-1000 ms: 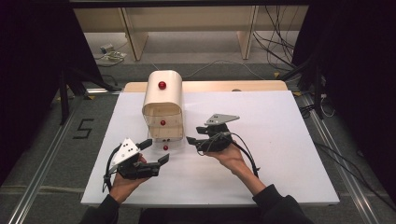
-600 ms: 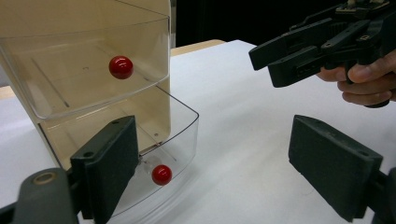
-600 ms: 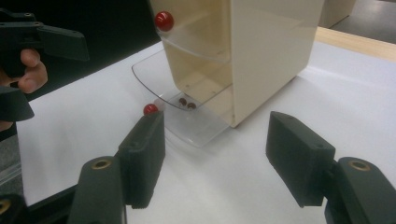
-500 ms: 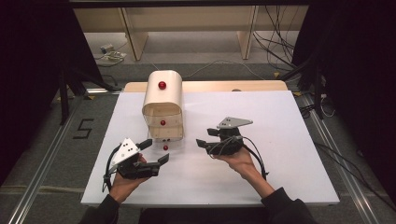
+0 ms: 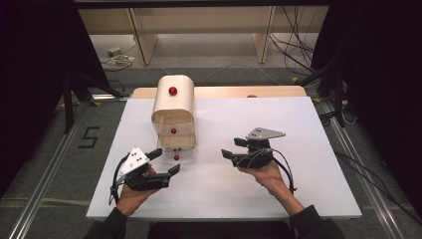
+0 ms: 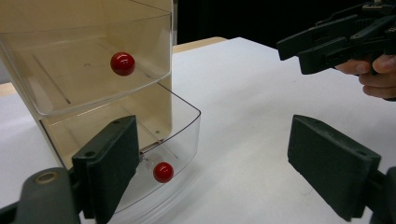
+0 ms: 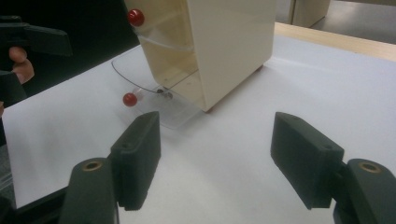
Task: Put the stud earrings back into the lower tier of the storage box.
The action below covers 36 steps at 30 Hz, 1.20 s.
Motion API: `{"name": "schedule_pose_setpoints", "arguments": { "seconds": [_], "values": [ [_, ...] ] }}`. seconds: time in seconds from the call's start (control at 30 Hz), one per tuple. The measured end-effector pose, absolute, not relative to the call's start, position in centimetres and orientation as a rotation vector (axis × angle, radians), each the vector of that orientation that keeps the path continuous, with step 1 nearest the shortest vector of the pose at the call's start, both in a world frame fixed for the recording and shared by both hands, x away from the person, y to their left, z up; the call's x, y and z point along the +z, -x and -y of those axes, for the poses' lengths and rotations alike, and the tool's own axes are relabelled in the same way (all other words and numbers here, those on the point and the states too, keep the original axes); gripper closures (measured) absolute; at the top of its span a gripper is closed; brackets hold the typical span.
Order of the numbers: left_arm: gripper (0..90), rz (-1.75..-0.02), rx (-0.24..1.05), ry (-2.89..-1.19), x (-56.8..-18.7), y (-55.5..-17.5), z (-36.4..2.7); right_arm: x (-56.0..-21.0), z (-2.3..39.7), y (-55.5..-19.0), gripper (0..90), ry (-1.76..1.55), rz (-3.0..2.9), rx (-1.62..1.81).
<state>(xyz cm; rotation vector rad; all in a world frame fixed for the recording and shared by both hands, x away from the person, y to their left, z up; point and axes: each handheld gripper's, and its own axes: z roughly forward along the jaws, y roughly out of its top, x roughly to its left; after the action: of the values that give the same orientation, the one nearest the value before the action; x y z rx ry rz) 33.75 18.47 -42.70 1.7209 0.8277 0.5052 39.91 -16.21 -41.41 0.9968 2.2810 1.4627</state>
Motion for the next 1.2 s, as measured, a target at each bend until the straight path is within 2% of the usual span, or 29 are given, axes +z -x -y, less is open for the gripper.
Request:
{"name": "schedule_pose_setpoints", "arguments": {
  "seconds": [1.2],
  "values": [
    [17.1, -0.838, 0.489, -1.728, -42.8, -33.8, -18.4, -41.8, 18.4, -38.1, 28.3, -0.969, -2.233, 1.503]
  ]
}}
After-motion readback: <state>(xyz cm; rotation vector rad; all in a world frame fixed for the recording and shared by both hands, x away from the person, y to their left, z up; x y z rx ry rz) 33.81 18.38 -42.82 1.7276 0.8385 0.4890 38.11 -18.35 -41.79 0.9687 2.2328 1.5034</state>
